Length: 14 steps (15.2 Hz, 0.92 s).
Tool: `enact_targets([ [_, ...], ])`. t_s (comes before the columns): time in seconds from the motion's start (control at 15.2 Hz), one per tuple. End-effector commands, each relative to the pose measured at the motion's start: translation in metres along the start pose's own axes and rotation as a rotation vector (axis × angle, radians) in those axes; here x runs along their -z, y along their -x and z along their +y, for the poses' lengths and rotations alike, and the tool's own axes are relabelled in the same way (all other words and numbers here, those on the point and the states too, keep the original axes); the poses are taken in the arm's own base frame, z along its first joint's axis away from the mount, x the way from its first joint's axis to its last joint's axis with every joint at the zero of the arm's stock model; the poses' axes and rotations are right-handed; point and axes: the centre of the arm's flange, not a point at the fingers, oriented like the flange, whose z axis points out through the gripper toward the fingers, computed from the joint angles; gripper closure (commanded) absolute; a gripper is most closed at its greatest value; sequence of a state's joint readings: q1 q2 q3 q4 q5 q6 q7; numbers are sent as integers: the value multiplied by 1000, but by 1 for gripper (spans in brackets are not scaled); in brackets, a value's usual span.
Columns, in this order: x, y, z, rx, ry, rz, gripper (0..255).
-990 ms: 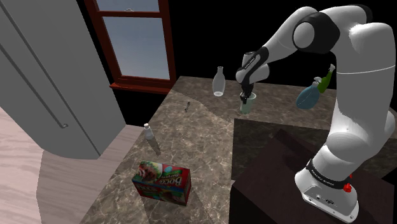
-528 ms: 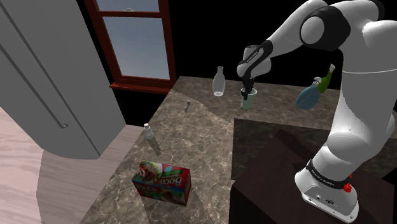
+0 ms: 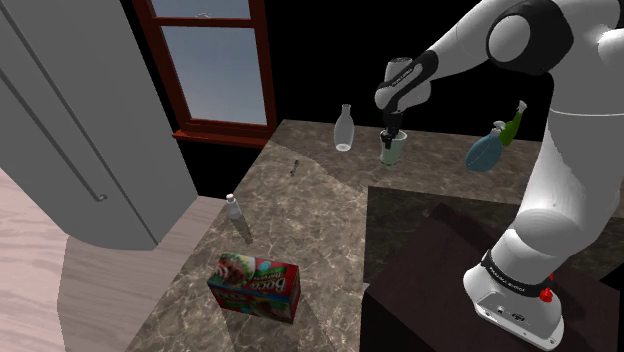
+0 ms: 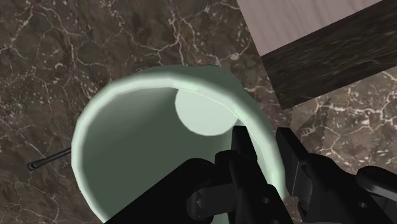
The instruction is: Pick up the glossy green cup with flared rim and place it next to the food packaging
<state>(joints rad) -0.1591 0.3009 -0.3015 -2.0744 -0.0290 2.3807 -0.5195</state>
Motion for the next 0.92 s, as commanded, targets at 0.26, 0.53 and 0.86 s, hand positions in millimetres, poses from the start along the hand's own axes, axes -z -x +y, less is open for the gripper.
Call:
enact_targets([
  [0.26, 32, 0, 3, 0, 0, 0, 255],
  [0.53, 53, 1, 5, 0, 0, 0, 255],
  [0.86, 79, 2, 8, 0, 0, 0, 255],
])
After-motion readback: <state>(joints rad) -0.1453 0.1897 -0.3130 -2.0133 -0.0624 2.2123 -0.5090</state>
